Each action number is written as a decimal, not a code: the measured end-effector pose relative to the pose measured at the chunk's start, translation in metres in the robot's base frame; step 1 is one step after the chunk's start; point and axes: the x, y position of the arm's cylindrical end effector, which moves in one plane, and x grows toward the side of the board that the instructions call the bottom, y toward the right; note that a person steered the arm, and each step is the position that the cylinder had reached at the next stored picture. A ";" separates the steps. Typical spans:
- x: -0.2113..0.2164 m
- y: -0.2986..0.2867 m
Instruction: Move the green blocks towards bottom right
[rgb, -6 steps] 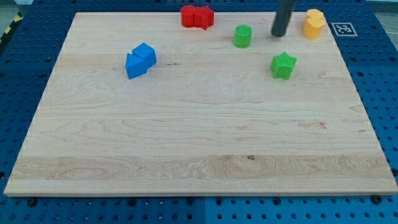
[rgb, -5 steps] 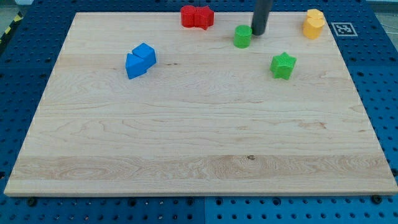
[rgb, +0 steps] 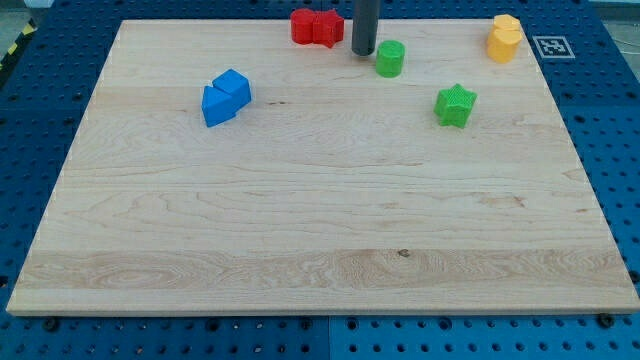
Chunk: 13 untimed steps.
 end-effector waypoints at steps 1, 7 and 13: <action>0.000 0.028; 0.053 0.050; 0.110 0.099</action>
